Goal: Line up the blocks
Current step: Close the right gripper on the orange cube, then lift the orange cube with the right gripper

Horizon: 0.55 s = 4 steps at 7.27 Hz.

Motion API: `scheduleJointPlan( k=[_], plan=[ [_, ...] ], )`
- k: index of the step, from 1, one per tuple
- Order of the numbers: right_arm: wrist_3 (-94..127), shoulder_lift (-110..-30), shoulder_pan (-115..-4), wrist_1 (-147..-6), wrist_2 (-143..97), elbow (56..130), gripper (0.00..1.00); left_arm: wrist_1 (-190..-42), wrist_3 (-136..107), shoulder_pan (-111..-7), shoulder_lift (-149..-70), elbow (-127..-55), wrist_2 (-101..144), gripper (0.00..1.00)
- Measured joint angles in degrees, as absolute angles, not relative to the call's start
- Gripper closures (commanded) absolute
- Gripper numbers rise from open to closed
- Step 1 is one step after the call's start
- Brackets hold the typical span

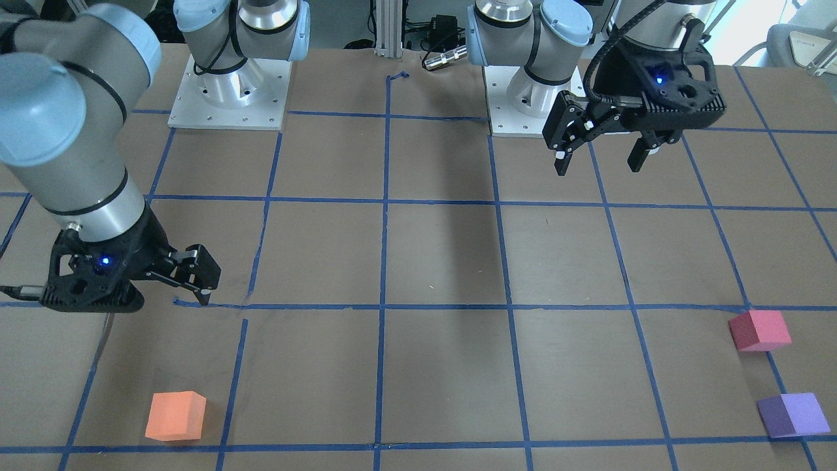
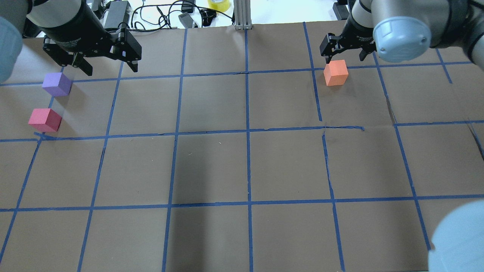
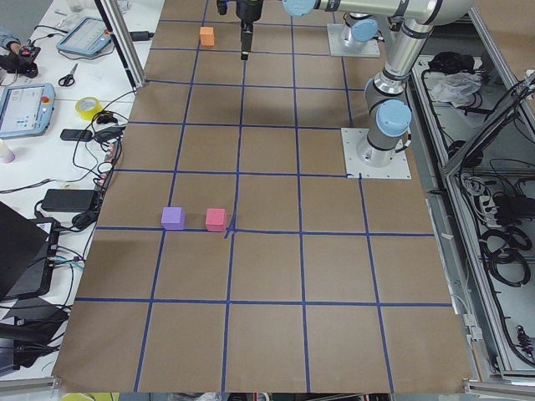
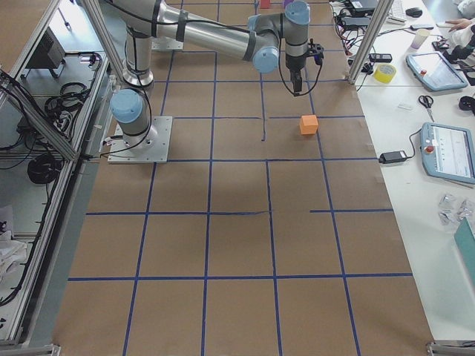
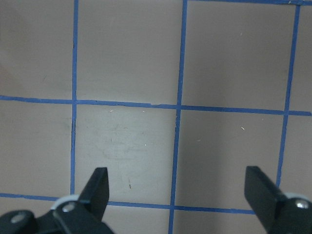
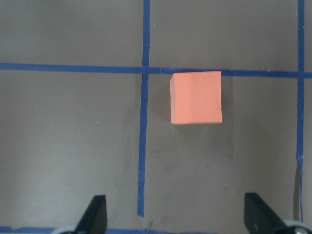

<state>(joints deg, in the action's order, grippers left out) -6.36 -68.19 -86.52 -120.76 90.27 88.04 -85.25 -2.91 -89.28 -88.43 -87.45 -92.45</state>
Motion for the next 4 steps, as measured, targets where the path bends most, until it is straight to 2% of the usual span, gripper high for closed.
scheduleJointPlan(
  k=[4],
  plan=[
    [-10.6,-58.0,-83.3,-131.7,89.8,87.0,0.0,-85.5,-2.9,-89.3,-88.3,-87.5,-92.5,0.0]
  ],
)
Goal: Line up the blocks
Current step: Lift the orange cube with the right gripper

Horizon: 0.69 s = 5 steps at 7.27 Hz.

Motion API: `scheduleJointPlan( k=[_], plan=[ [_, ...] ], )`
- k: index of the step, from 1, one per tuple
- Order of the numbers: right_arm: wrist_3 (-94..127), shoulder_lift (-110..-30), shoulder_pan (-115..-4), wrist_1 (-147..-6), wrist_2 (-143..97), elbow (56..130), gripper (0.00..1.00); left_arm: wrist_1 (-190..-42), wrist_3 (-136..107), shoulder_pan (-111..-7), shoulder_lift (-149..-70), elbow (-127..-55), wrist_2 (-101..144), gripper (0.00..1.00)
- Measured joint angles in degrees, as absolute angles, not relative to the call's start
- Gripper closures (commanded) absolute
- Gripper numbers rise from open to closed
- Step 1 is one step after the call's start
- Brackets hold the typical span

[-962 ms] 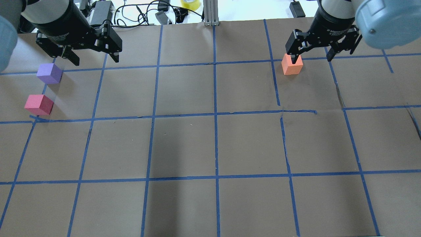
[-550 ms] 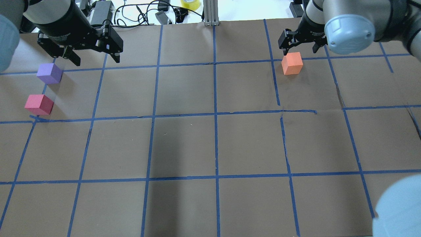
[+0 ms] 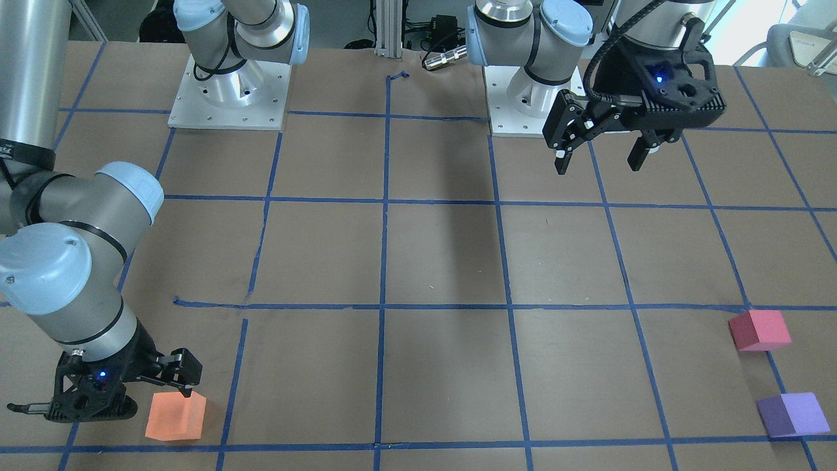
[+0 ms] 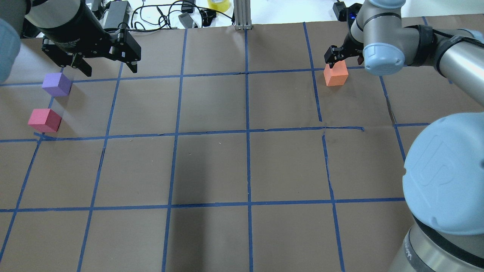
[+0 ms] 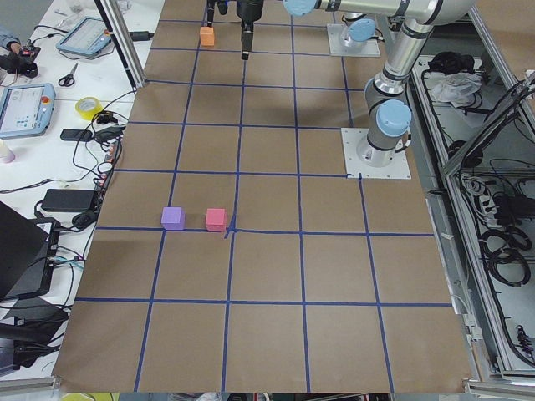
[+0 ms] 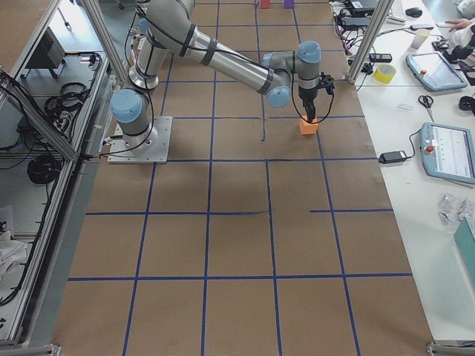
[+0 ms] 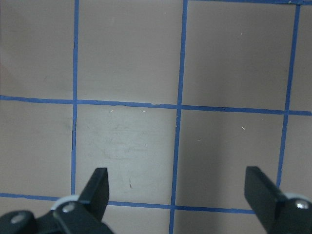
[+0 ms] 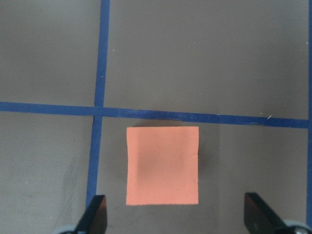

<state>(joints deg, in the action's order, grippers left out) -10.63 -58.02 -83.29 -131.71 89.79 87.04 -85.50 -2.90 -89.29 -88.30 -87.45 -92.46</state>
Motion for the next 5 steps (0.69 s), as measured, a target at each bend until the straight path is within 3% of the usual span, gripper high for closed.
scheduleJointPlan(
  k=[5],
  plan=[
    [-10.5,-52.5,-83.3,-135.2,88.0,84.8,0.0,-84.9,-2.9,-89.3,-87.8,-89.0,-92.5,0.0]
  ],
)
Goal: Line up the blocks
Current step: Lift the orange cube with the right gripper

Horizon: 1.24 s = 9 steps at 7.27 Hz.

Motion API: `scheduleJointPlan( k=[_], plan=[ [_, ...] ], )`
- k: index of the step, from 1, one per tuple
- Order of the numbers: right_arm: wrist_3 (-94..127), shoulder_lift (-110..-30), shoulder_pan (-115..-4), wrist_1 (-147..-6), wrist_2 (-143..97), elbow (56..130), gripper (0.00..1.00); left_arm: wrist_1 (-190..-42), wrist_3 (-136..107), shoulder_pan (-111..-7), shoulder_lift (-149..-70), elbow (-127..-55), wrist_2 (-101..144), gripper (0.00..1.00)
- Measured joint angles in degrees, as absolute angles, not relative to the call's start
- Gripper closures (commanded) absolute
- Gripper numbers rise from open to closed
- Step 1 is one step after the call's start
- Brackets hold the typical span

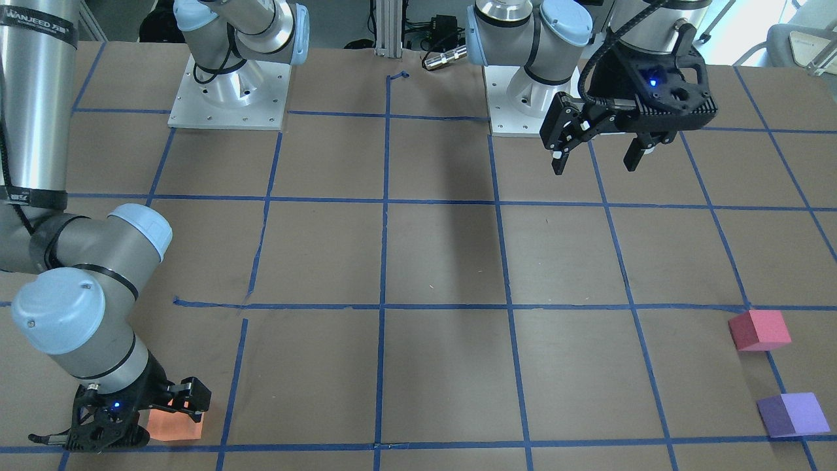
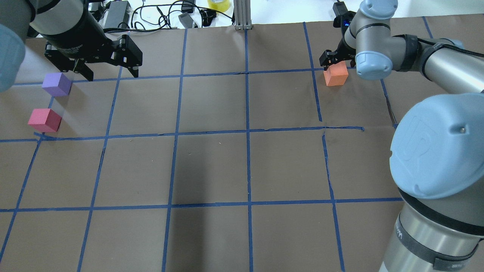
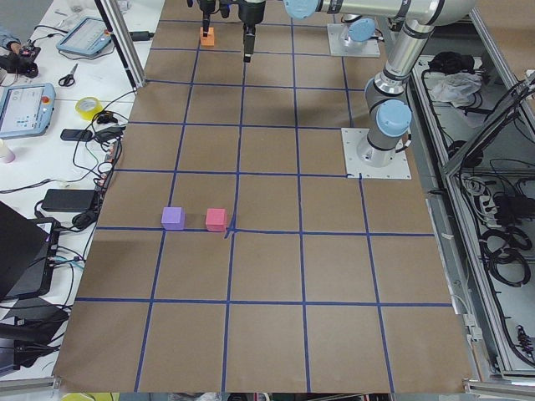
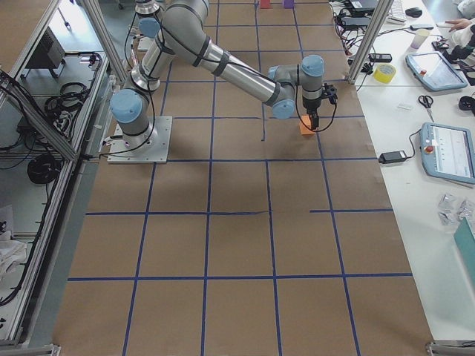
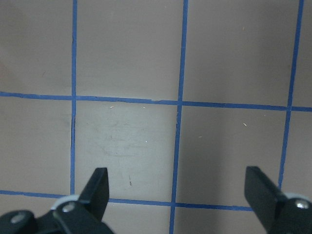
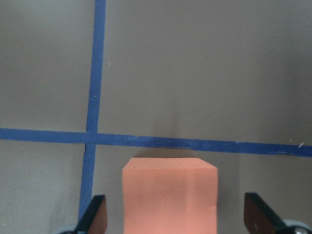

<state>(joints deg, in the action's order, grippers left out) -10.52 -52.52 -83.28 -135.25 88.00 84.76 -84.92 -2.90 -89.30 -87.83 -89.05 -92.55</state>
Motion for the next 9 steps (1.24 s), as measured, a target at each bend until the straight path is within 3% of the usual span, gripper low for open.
scheduleJointPlan(
  k=[2,3,4,5,6,9],
  plan=[
    [-10.5,-51.3,-83.3,-135.3,88.0,84.7,0.0,-84.9,-2.9,-89.3,-87.8,-89.1,-92.5,0.0],
    [-10.7,-50.8,-83.3,-135.3,88.0,84.7,0.15,-84.9,-2.9,-89.3,-87.8,-89.1,-92.6,0.0],
    [-11.0,-50.4,-83.3,-135.4,87.9,84.5,0.58,-84.9,-2.9,-89.3,-87.8,-89.1,-92.6,0.0],
    [-11.0,-50.2,-83.3,-135.6,87.9,84.5,0.9,-84.9,-2.9,-89.3,-87.8,-89.1,-92.6,0.0],
    [-10.8,-50.2,-83.3,-136.0,88.0,84.5,1.0,-84.9,-2.9,-89.3,-87.8,-89.1,-92.7,0.0],
    [-6.3,-51.2,-83.9,-135.9,87.6,83.7,1.0,-84.9,-2.9,-89.3,-87.8,-89.1,-92.6,0.0]
  ],
)
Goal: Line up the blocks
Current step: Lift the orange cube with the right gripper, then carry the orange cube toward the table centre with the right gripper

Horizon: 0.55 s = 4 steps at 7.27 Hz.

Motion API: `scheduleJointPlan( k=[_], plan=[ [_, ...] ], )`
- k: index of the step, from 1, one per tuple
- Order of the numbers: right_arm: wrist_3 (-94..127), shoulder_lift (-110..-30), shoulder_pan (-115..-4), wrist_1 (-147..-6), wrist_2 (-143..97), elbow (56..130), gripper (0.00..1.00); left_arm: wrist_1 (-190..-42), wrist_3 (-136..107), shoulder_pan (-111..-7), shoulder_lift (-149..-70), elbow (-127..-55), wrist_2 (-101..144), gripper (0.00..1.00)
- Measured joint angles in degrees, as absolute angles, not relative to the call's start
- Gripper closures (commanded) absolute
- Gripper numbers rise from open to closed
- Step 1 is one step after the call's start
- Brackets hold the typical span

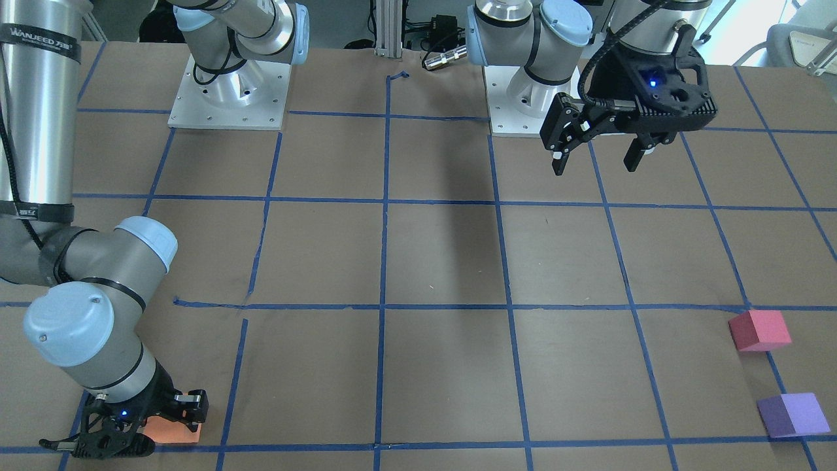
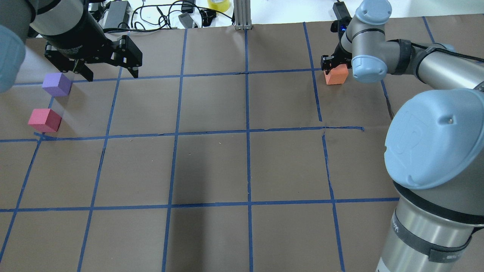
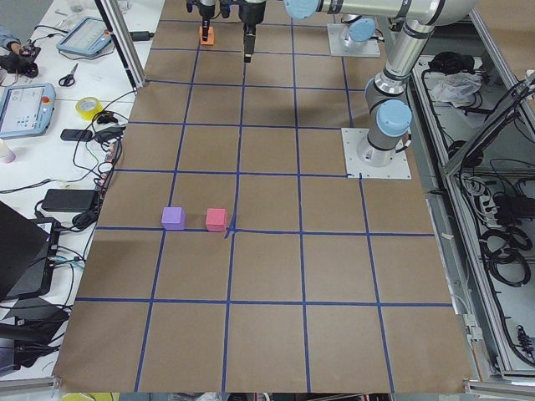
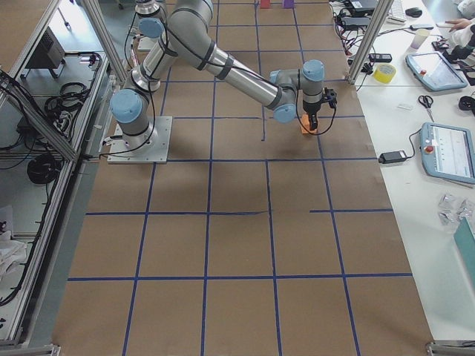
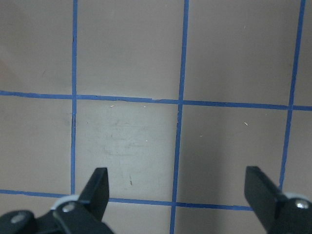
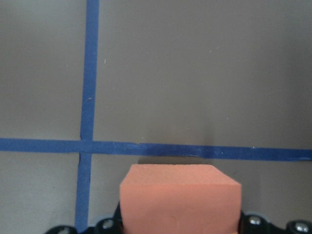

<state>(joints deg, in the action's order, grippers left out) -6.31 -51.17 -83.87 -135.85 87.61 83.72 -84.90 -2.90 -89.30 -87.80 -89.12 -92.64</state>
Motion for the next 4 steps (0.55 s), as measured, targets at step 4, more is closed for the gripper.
scheduleJointPlan(
  k=[4],
  plan=[
    [2.8,-55.0,-95.2,-132.9,87.6,81.9,1.0,-84.9,-2.9,-89.2,-87.8,-89.1,-92.6,0.0]
  ],
)
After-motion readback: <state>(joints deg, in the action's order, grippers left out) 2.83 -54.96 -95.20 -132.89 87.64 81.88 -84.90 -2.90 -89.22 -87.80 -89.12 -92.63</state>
